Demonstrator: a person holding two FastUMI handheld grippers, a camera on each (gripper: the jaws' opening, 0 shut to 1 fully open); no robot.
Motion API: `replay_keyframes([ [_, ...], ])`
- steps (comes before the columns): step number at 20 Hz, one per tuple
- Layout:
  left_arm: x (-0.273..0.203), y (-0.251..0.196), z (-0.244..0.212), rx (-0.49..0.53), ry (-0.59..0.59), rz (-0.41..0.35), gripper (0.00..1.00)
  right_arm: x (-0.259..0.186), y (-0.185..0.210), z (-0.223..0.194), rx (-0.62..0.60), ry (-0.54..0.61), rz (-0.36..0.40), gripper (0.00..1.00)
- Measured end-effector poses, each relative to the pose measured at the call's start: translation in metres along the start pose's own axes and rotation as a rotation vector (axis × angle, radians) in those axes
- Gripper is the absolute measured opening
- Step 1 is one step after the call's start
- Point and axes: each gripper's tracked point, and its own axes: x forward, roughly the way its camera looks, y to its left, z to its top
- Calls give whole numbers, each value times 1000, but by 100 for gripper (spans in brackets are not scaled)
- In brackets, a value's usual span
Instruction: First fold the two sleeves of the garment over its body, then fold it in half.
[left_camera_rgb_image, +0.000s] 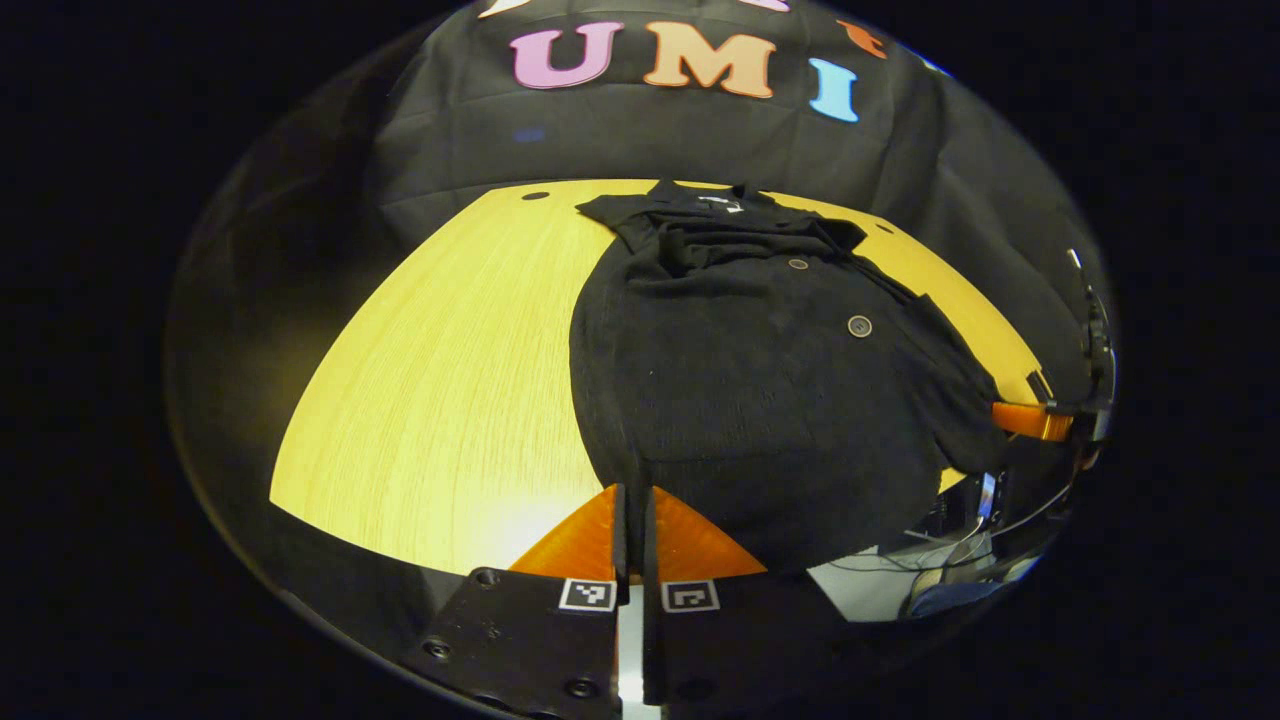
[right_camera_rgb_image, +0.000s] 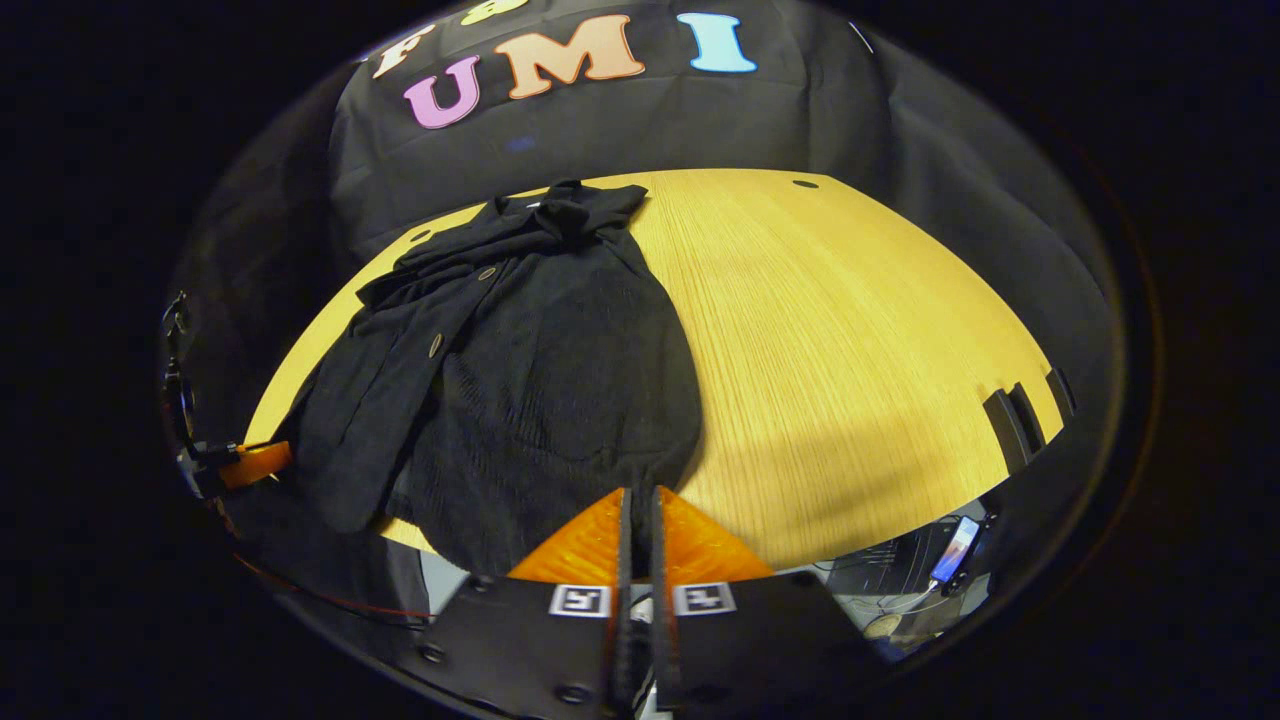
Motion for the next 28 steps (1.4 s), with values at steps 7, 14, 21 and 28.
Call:
replay_keyframes([
  [7, -10, -7, 11, -99, 33, -29, 0, -9, 5, 20, 4, -25, 48, 3],
  [14, -32, -38, 95, -155, -71, -46, 0, -42, 19, 94, -20, -167, 190, 3],
  [21, -35, -49, 207, -193, -256, -30, 0, -67, 39, 193, -110, -348, 280, 2],
  [28, -1, -19, 280, -187, -321, 1, 0, -55, 51, 291, -82, -458, 272, 3],
])
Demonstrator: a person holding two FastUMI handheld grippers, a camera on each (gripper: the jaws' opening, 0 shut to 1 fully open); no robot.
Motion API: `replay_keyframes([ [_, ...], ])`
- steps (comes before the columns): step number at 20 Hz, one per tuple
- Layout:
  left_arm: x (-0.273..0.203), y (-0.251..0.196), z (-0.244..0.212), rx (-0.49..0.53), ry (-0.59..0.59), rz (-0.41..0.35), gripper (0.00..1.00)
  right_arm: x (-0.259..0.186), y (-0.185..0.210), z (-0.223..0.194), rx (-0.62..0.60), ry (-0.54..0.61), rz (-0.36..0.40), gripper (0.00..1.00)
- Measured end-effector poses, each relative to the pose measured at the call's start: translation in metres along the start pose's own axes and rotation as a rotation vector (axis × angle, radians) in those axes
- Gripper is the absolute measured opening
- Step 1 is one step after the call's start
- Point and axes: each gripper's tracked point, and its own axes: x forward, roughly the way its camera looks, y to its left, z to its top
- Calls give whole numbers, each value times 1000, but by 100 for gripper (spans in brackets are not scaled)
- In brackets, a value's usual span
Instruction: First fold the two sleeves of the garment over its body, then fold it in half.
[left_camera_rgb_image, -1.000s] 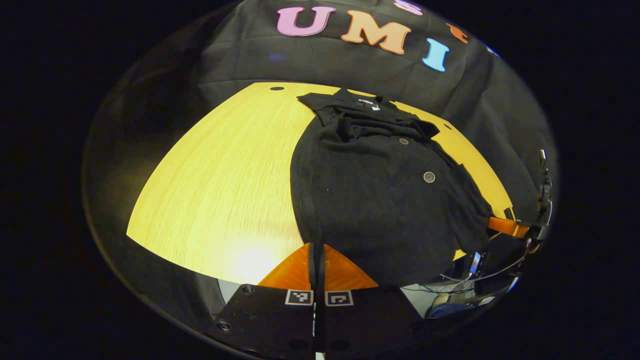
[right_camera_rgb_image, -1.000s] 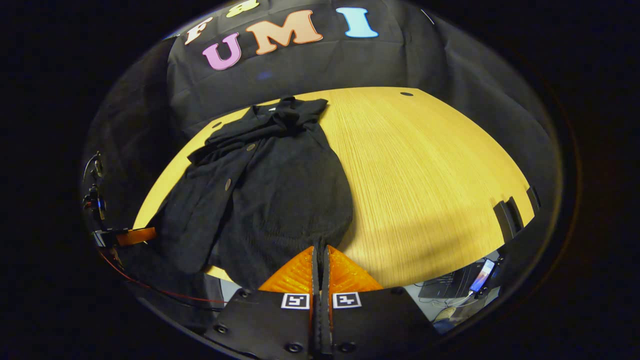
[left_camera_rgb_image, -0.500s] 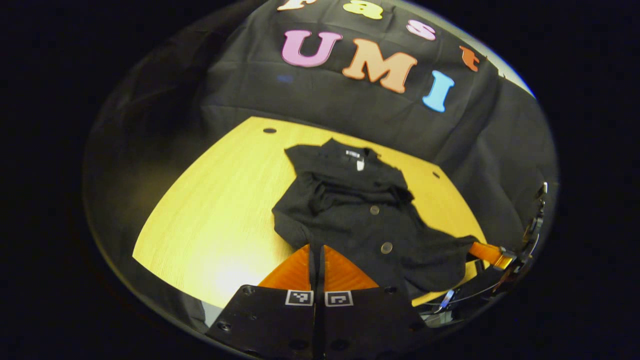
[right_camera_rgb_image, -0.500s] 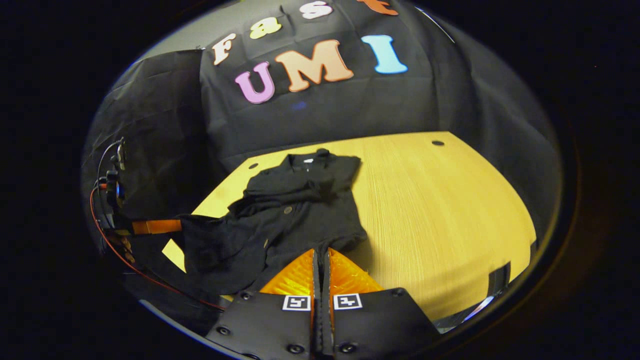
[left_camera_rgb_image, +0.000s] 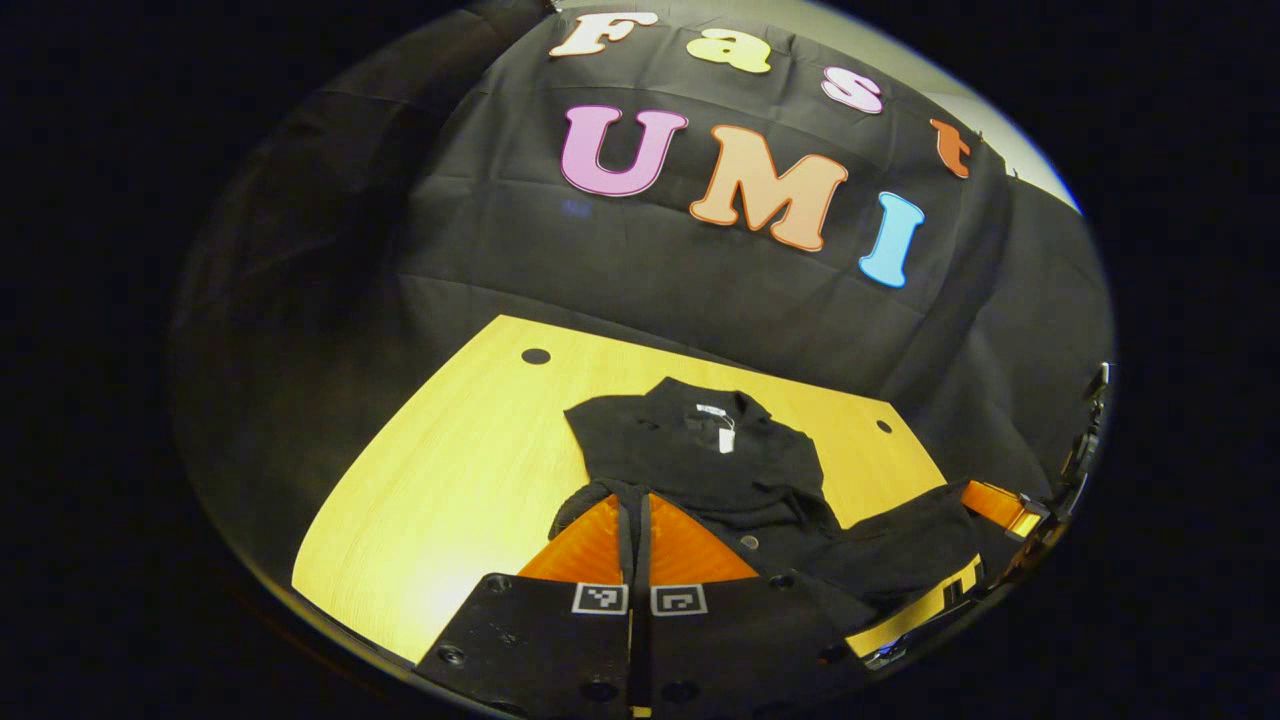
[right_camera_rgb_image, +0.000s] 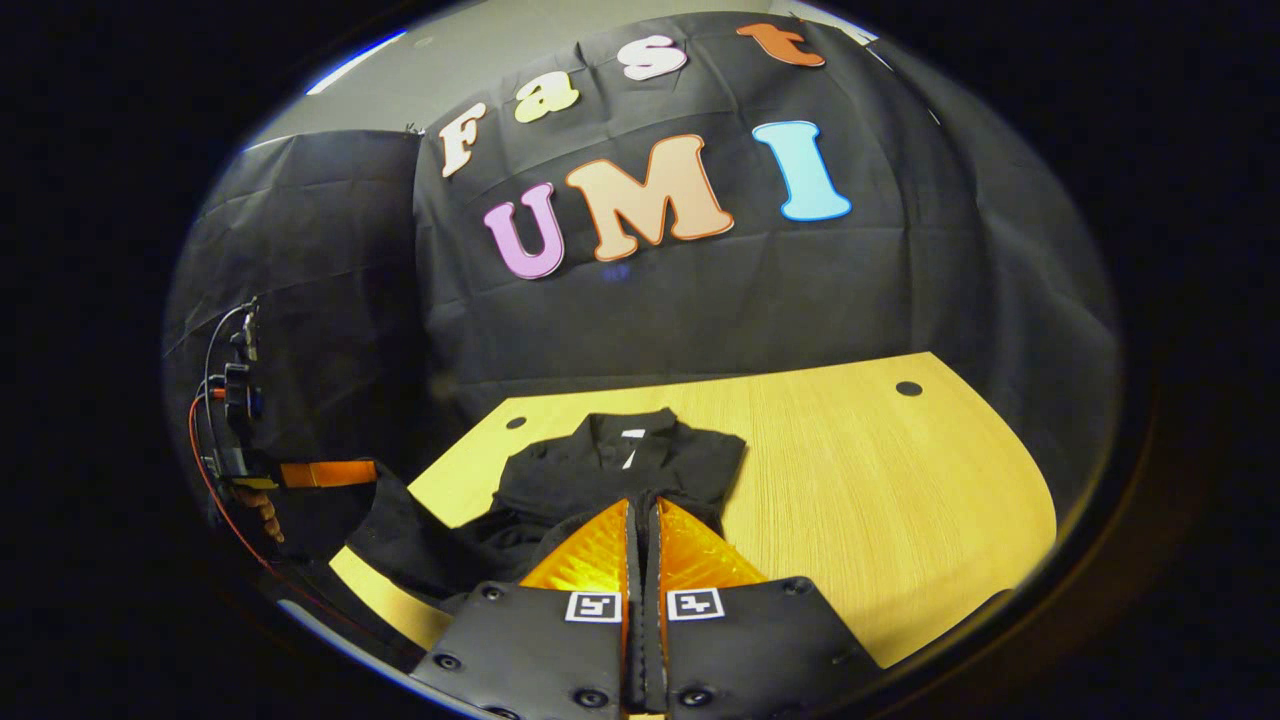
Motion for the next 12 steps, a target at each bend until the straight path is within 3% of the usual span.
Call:
replay_keyframes([
  [6, 59, 25, 38, 4, -12, 0, 0, 57, -15, 48, 24, -37, -76, 2],
  [12, 110, 38, 48, -12, 28, -24, 0, 110, -21, 60, 47, -15, -132, 2],
])
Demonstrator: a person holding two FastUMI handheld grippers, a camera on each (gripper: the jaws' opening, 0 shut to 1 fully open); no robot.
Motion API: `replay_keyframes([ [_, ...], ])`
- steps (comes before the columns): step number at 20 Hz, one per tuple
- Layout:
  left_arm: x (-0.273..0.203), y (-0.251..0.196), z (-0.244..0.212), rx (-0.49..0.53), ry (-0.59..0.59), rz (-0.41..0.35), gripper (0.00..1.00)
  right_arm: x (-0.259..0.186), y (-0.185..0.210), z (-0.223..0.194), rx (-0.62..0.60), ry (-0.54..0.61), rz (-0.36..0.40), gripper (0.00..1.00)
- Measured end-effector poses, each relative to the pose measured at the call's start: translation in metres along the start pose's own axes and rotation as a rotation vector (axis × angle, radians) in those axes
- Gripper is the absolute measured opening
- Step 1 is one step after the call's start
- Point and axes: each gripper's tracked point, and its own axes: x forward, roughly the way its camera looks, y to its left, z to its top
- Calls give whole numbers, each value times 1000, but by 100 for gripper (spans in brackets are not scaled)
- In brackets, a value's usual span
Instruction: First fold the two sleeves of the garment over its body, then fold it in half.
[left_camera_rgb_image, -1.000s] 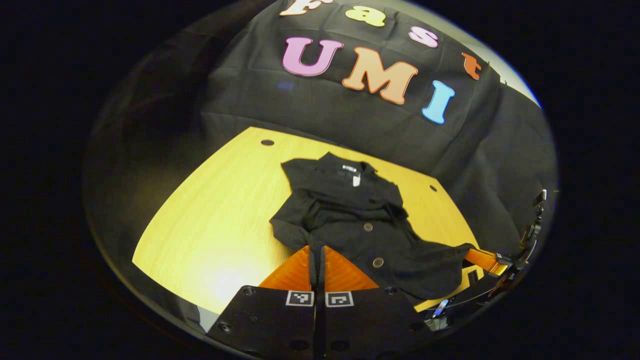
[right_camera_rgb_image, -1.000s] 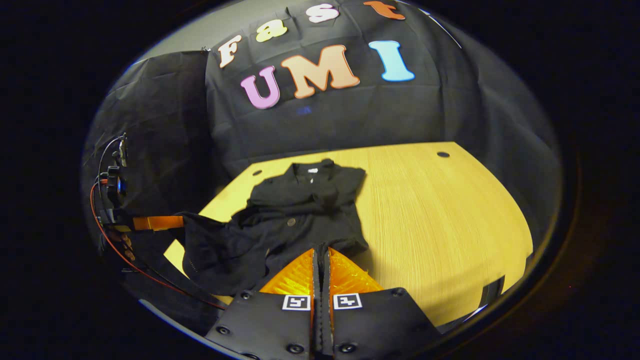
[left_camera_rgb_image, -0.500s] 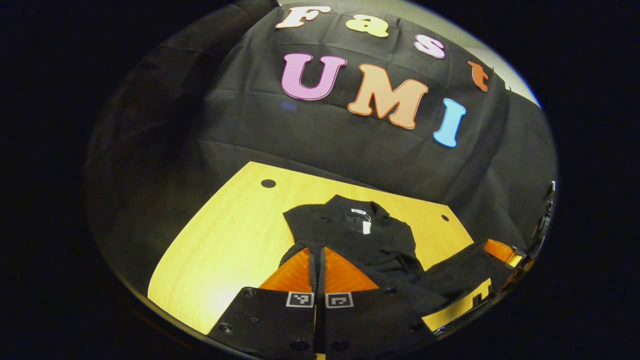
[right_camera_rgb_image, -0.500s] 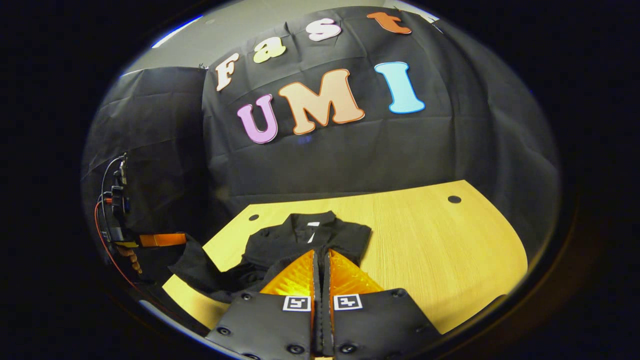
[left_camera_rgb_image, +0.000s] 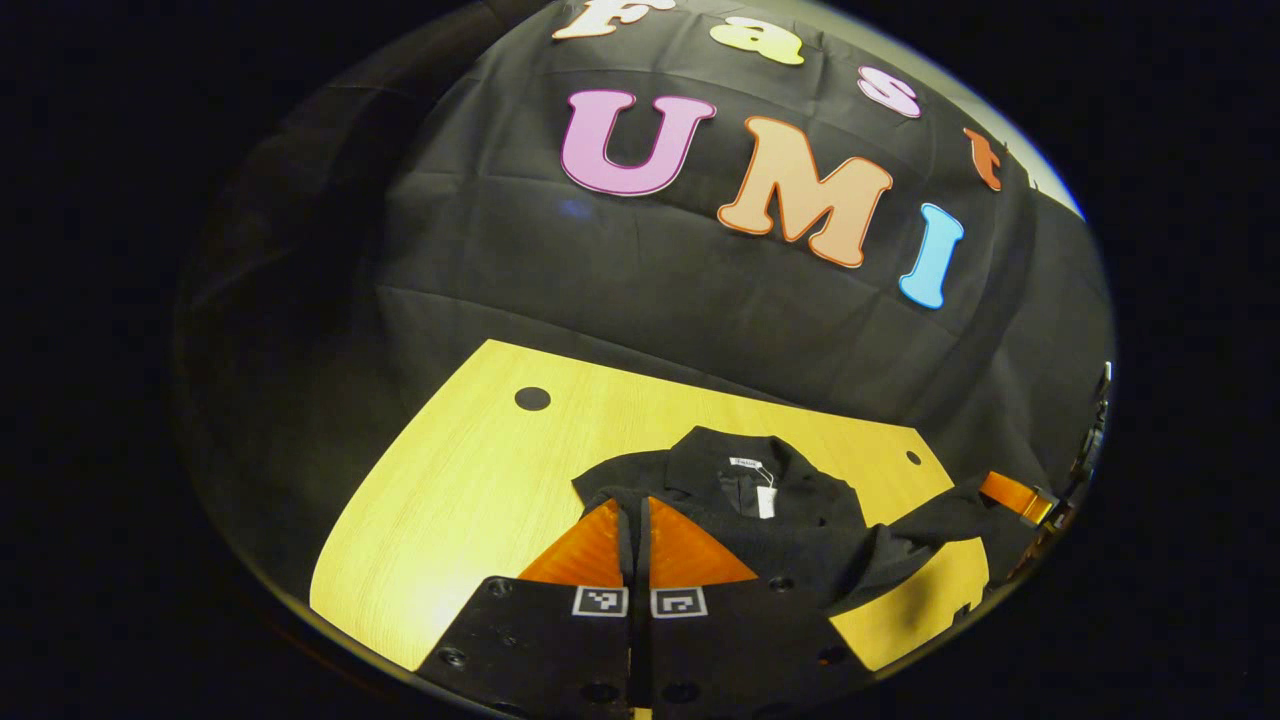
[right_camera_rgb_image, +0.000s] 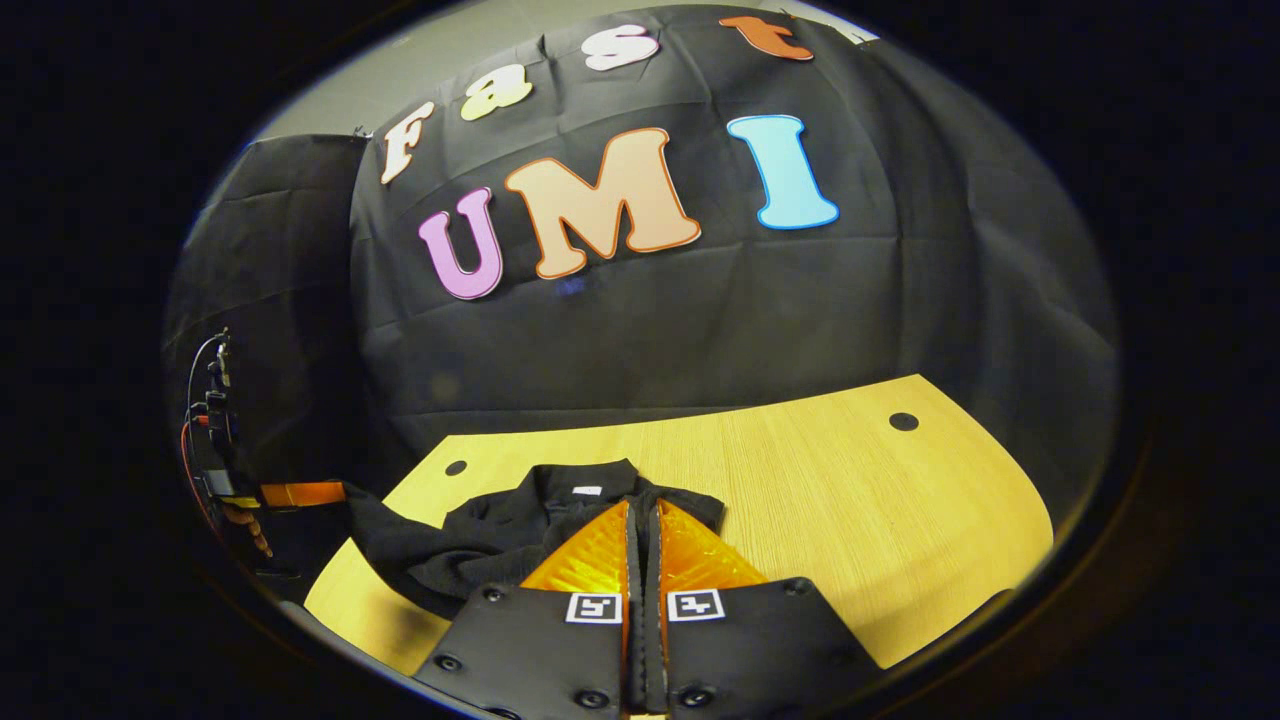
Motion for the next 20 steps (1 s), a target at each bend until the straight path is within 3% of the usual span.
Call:
replay_keyframes([
  [6, 51, 21, 3, -3, 40, 13, 0, 57, -6, 1, 56, 48, -85, 2],
  [8, 58, 33, 14, 34, -7, 71, 0, 72, -12, -1, 84, 65, -138, 4],
  [9, 58, 34, 39, 59, -95, 86, 0, 83, -21, 2, 77, 44, -183, 32],
  [11, 49, 34, 98, 120, -320, 118, 46, 74, -27, 8, 51, 3, -242, 89],
  [12, 48, 31, 117, 162, -384, 111, 69, 65, -21, 14, 38, -18, -245, 94],
  [13, 39, 25, 129, 213, -415, 118, 92, 56, -18, 19, 19, -44, -251, 92],
  [14, 36, 20, 134, 254, -427, 111, 93, 48, -19, 23, -1, -69, -266, 92],
  [15, 29, 15, 132, 278, -423, 104, 93, 37, -19, 28, -14, -94, -274, 98],
  [20, -20, -16, 118, 283, -432, 90, 93, -33, -12, 48, -61, -245, -256, 97],
])
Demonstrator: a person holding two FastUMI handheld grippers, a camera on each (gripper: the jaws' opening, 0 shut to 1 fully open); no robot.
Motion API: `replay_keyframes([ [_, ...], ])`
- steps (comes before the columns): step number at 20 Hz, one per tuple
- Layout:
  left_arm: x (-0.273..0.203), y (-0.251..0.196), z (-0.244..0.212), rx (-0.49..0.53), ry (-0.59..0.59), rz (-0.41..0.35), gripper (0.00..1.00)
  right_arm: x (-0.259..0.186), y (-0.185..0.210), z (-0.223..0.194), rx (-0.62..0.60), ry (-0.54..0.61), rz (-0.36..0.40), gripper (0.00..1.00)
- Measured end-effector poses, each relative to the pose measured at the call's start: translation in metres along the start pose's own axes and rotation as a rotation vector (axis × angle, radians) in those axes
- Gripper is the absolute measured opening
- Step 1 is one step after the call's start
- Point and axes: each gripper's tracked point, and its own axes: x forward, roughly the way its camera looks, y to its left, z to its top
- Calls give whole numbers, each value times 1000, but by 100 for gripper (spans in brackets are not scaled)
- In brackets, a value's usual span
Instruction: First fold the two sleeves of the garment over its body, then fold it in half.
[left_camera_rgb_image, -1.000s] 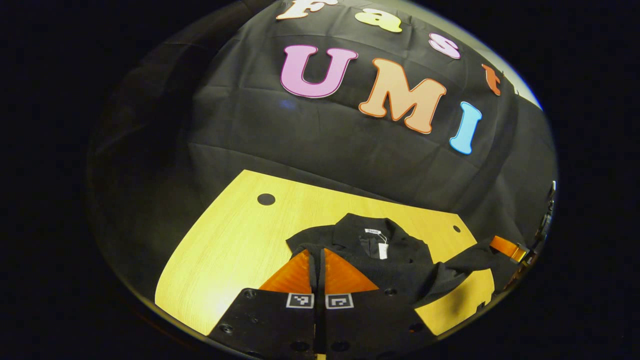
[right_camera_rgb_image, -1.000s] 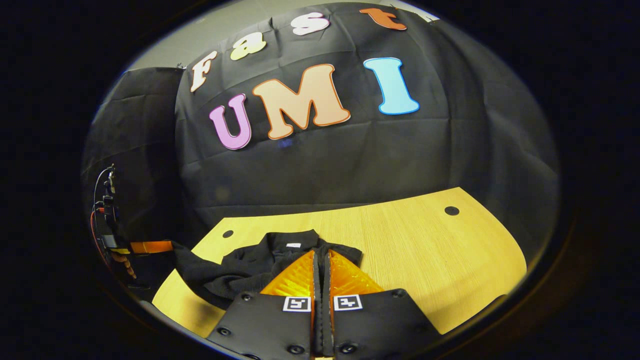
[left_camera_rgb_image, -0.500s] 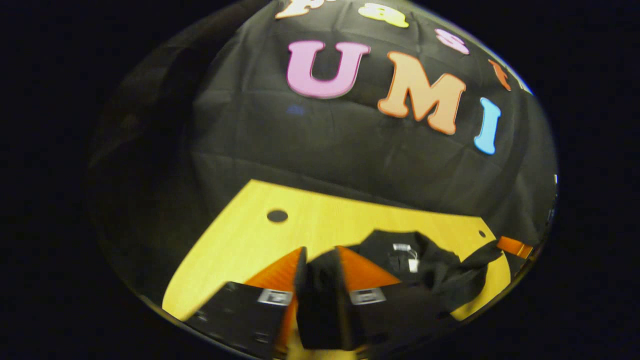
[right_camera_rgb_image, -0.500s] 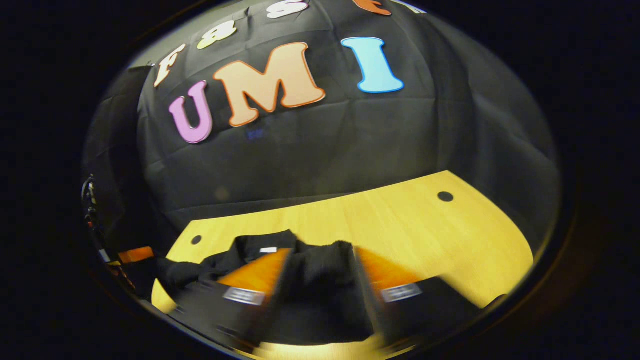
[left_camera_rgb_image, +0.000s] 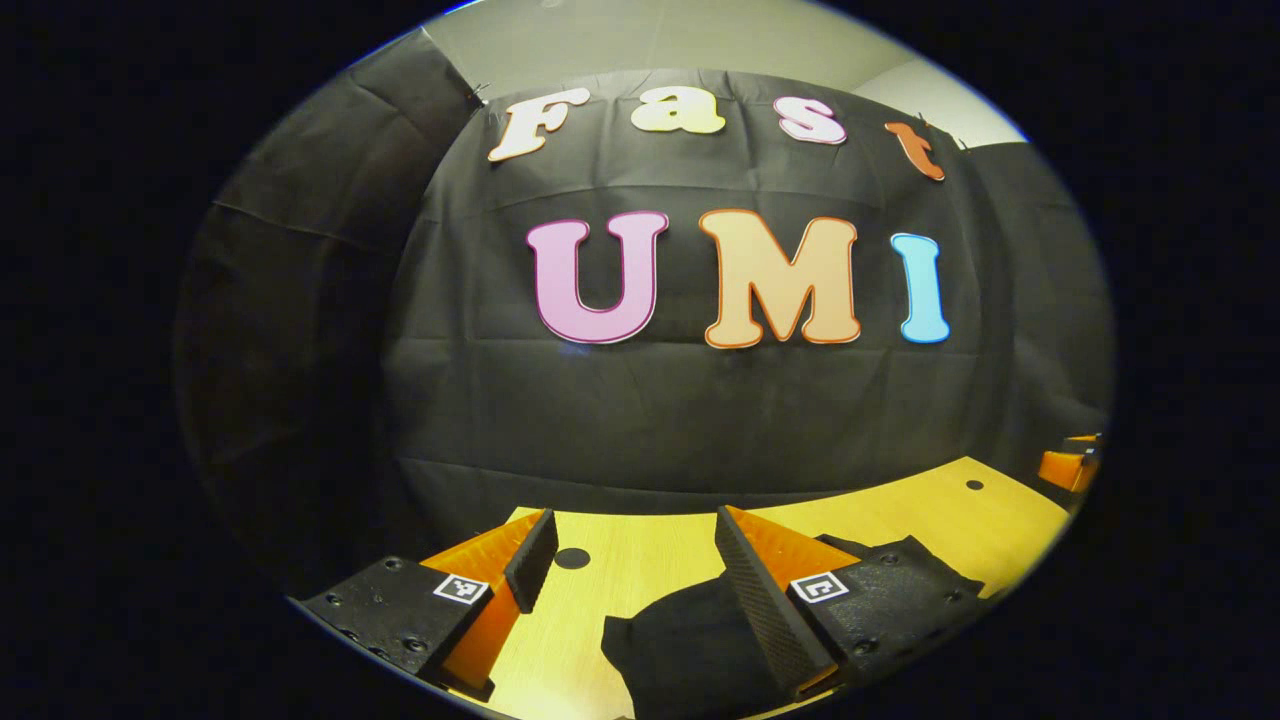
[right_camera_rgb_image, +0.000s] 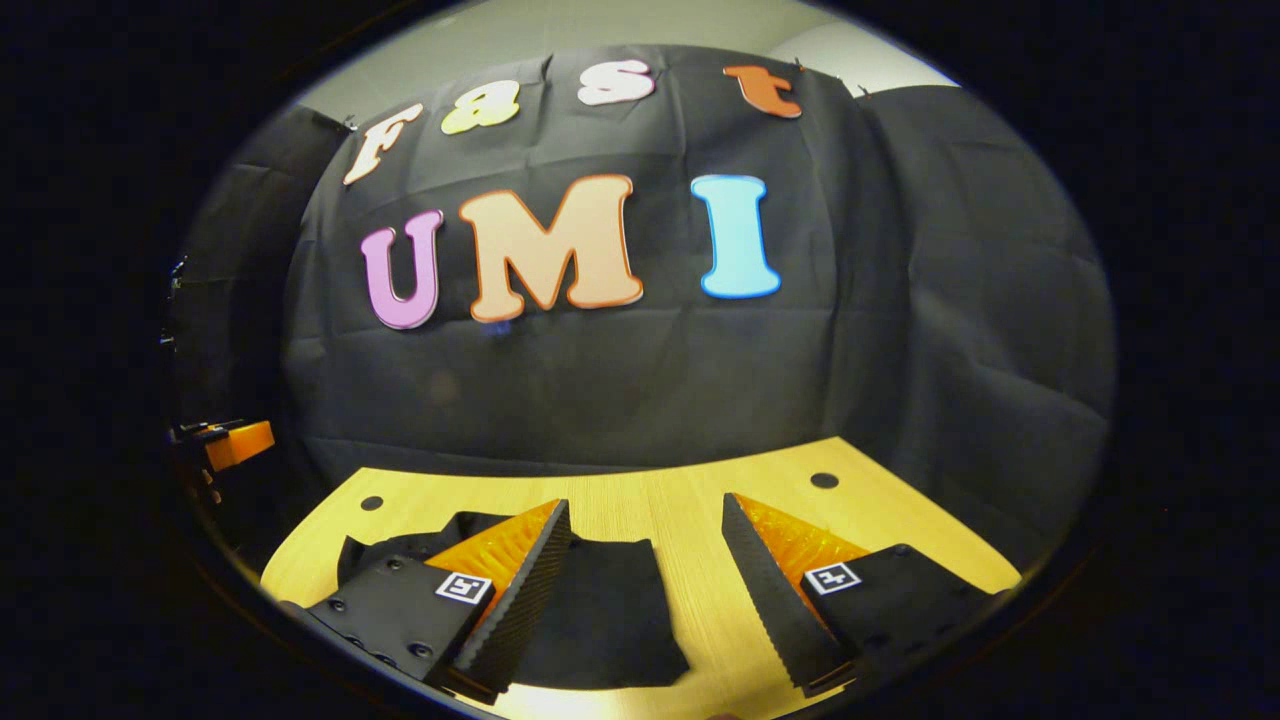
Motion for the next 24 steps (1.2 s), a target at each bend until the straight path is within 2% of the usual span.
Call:
replay_keyframes([
  [4, -67, -21, 26, 11, -73, 2, 93, -64, -15, -1, 19, -43, 38, 97],
  [5, -85, -28, 30, 8, -81, -1, 93, -83, -19, -1, 29, -57, 48, 92],
  [6, -103, -34, 35, 4, -94, 1, 93, -103, -21, -3, 36, -74, 64, 97],
  [8, -136, -42, 44, -3, -121, 16, 92, -145, -25, -8, 41, -105, 96, 97],
  [9, -155, -44, 45, -7, -125, 28, 92, -165, -29, -11, 40, -118, 103, 92],
  [10, -172, -50, 50, -8, -140, 27, 92, -184, -33, -15, 34, -131, 101, 96],
  [13, -211, -65, 58, 29, -157, 19, 93, -228, -47, -17, 7, -184, 94, 96],
  [14, -220, -72, 61, 35, -159, 11, 92, -239, -48, -19, 7, -191, 103, 92],
  [15, -228, -79, 65, 33, -161, 3, 92, -247, -51, -22, 12, -189, 112, 96],
  [16, -235, -84, 68, 30, -163, 1, 92, -253, -56, -28, 21, -174, 119, 92],
  [17, -242, -88, 73, 29, -170, -3, 93, -260, -61, -31, 37, -169, 124, 96],
  [24, -271, -113, 101, 68, -225, -34, 93, -289, -79, -11, 88, -248, 125, 96],
])
